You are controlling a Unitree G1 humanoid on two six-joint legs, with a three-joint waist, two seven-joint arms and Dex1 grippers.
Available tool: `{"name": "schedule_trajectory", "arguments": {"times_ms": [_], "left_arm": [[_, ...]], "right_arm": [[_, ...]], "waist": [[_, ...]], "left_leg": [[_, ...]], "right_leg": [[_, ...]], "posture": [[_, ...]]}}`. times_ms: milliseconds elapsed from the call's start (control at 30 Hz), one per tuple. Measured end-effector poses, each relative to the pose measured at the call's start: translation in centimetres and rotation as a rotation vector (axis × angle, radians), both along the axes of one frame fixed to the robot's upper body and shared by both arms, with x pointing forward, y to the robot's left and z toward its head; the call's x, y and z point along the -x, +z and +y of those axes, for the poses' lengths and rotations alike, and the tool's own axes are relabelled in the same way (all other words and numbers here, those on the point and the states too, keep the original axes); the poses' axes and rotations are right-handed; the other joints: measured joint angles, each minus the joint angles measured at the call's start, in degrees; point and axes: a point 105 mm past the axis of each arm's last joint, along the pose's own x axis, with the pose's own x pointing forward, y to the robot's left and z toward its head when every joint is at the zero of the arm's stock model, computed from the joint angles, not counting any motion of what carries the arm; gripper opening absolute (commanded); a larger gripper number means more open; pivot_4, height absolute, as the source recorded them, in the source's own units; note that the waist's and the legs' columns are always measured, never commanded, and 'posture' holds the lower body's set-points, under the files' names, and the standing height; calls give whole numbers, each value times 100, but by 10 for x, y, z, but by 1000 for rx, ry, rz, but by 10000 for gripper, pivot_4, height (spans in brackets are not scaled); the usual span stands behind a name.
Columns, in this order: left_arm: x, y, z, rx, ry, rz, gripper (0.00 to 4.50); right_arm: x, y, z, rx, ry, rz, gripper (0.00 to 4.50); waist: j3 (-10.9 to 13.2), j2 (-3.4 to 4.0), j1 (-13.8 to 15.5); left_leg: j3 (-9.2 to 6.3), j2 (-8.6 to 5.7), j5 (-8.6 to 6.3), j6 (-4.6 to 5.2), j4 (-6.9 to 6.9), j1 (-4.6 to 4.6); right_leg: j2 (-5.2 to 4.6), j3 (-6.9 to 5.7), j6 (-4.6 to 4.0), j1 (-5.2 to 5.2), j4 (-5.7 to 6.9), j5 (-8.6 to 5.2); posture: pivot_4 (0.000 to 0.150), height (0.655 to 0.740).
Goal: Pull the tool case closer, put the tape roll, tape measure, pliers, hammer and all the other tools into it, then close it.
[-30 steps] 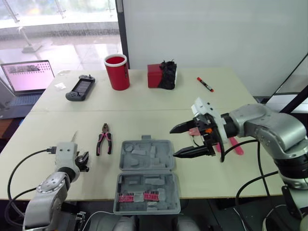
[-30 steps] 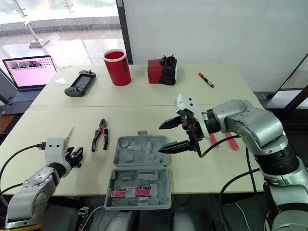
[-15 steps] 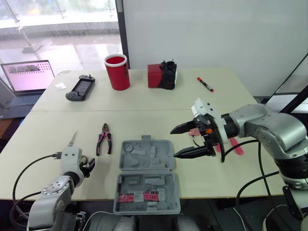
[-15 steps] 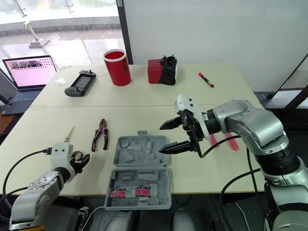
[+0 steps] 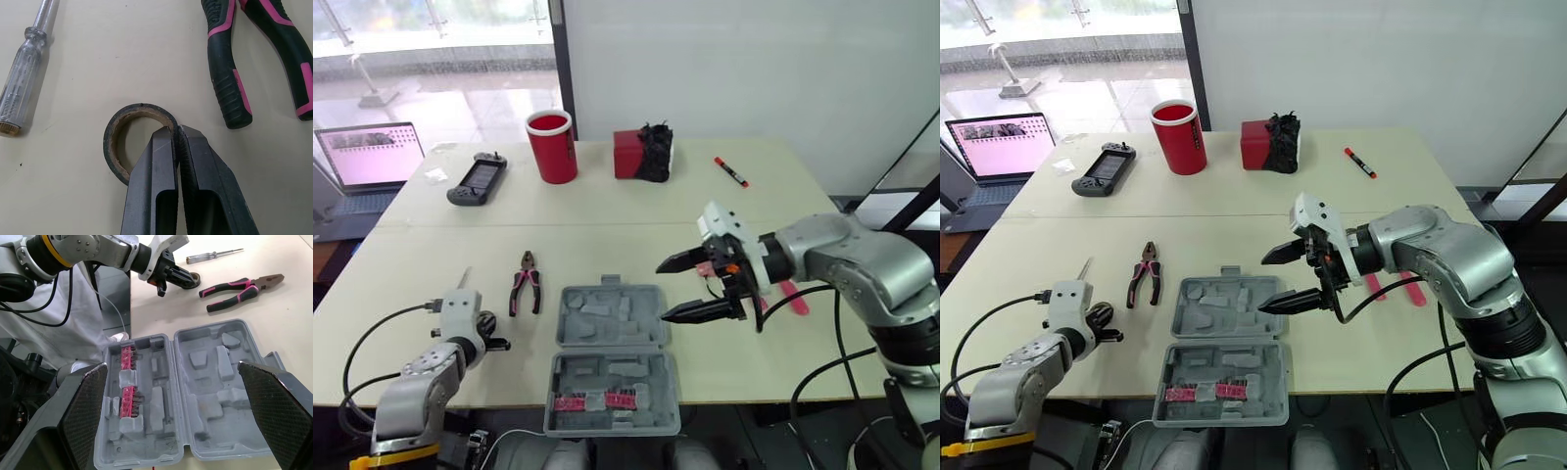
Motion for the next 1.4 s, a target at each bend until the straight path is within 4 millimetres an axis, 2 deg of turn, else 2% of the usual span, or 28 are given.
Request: {"name": "schedule_trajectory", "arguments": {"times_ms": [133, 200, 300, 400, 433, 500, 567, 633, 700, 933, 1033, 1233, 1400], "left_arm": [[1, 4, 8, -2, 3, 9, 1011], [3, 12, 16, -28, -14, 14, 1011], [3, 37, 16, -47, -135, 6, 1011], [-3, 72, 10, -86, -327, -15, 1011], [-6, 82, 7, -101, -382, -24, 1011], [-15, 112, -15, -136, -601, -95, 1011], [-20, 131, -36, -163, -778, -156, 1011], [-25, 136, -53, -187, -947, -154, 1011], [-30, 130, -66, -210, -1111, -98, 1011], [-53, 116, -93, -263, -1403, -8, 1011], [-61, 103, -104, -289, -1492, 30, 1011], [-63, 70, -125, -324, -1640, 80, 1011], [-63, 52, -129, -334, -1672, 107, 1011]], "right_arm": [[2, -3, 0, -2, -8, 11, 45000], [3, -6, 0, -1, -11, 18, 45000], [5, -10, -1, 3, -15, 23, 45000], [5, -11, -3, -3, -34, 19, 45000], [5, -11, -5, -6, -41, 16, 45000], [5, -12, -6, -10, -59, 6, 45000], [5, -14, -7, -11, -70, 3, 45000], [6, -17, -7, -12, -89, -3, 45000], [5, -19, -8, -18, -118, -15, 45000], [10, -25, -12, -25, -191, -41, 45000], [14, -27, -12, -30, -217, -46, 45000], [19, -30, -10, -39, -258, -53, 45000], [17, -30, -10, -41, -285, -63, 45000]], "waist": [[1, -1, -11], [2, -3, -12], [5, -5, -10], [9, -5, 0], [10, -3, 4], [14, 0, 8], [15, 2, -3], [15, 2, -3], [22, 11, -24], [35, 7, -25], [38, 2, -34], [44, -6, -50], [45, -8, -46]], "left_leg": [[0, 0, 0, 0, -1, 0], [-1, 2, 0, 0, -2, 0], [-1, 1, 0, 0, -1, -1], [-1, 1, 0, 0, -2, -3], [0, -1, 0, 0, -2, -3], [4, -2, 0, -1, -4, -6], [8, -5, 0, -1, -6, -7], [8, -4, 0, -1, -10, -7], [9, -3, 0, 0, -12, -7], [5, 3, 2, 2, -6, -10], [4, 3, 2, 3, 0, -10], [2, 4, 2, 3, 4, -11], [0, 3, 2, 4, 8, -11]], "right_leg": [[1, 0, 0, -2, 0, 0], [2, 0, 0, -2, 1, 0], [1, 0, -1, -2, 0, 0], [-1, -3, -2, -2, -3, -1], [-3, -2, -2, -2, -4, -1], [-7, -1, -3, 0, -14, -1], [-10, 0, -2, -2, -15, -1], [-8, 0, -2, -4, -14, -1], [-2, 1, -1, -7, -10, -1], [10, -1, 1, -7, -1, 0], [10, -1, 2, -7, 4, 0], [10, -1, 2, -11, 12, 0], [11, -2, 3, -10, 18, 0]], "posture": [[1500, 7400], [1500, 7400], [1500, 7400], [1500, 7400], [1500, 7400], [1500, 7400], [1500, 7400], [1500, 7400], [1500, 7400], [1500, 7400], [1500, 7400], [1500, 7400], [1500, 7400]]}}
